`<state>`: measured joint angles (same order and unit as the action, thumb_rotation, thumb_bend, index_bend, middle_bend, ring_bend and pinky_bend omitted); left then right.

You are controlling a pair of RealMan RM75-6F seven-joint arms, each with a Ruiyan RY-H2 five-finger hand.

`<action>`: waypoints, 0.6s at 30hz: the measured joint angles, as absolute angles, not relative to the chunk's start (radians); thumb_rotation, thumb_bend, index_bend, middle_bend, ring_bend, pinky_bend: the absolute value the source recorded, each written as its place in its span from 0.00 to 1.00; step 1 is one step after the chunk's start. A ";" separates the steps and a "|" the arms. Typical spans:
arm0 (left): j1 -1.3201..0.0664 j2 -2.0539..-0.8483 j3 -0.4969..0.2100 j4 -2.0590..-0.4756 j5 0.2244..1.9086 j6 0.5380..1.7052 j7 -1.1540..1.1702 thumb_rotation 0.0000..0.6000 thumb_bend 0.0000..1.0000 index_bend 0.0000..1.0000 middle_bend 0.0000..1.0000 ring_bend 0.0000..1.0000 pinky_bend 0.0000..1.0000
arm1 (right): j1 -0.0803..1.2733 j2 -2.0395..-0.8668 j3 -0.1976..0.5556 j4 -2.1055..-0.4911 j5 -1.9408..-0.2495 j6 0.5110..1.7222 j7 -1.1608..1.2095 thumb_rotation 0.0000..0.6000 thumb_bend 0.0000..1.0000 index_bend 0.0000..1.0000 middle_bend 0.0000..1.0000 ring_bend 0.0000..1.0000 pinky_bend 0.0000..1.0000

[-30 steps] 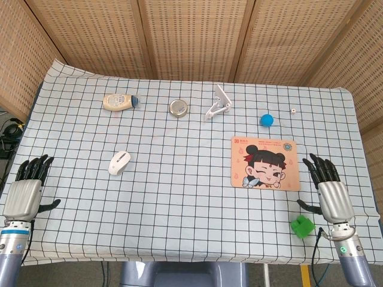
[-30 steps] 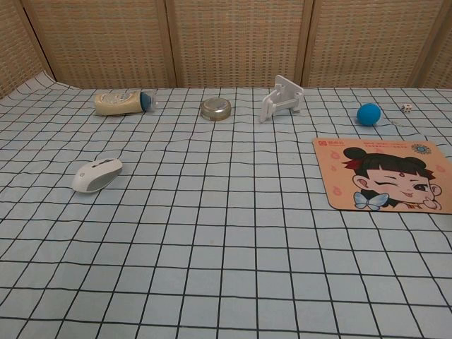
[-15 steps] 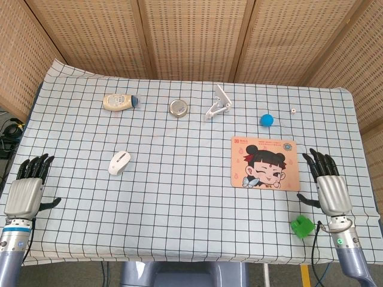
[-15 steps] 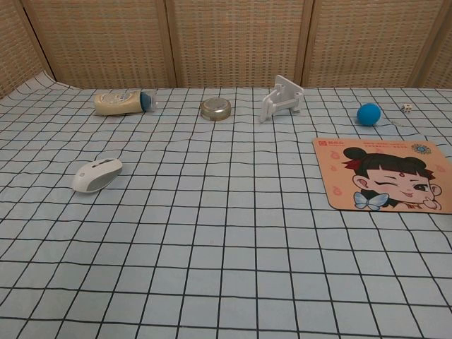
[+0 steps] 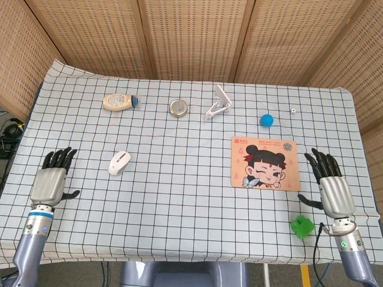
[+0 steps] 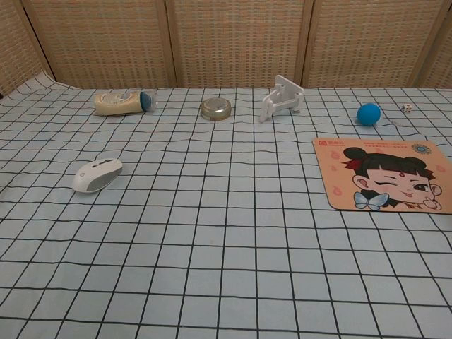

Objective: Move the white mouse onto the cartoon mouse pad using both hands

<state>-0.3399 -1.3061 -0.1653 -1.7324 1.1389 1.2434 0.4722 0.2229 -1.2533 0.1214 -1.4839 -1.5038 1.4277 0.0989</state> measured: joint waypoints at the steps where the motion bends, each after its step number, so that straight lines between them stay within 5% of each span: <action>1: -0.357 -1.320 -0.174 -1.732 1.122 1.233 0.488 1.00 0.05 0.00 0.00 0.00 0.00 | 0.223 -1.252 0.121 -1.485 -1.503 1.428 0.101 1.00 0.06 0.00 0.00 0.00 0.00; 6: -0.442 -1.404 -0.212 -1.701 1.034 1.182 0.575 1.00 0.18 0.00 0.00 0.00 0.00 | 0.222 -1.244 0.122 -1.487 -1.498 1.423 0.120 1.00 0.06 0.00 0.00 0.00 0.00; 18: -0.606 -1.608 -0.249 -1.497 0.861 1.092 0.694 1.00 0.24 0.00 0.00 0.00 0.00 | 0.222 -1.226 0.128 -1.488 -1.492 1.423 0.161 1.00 0.06 0.00 0.00 0.00 0.00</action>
<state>-0.6063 -1.6079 -0.2492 -1.4970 0.8611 1.0922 0.6938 0.2217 -1.2258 0.1277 -1.4876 -1.4924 1.4234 0.1612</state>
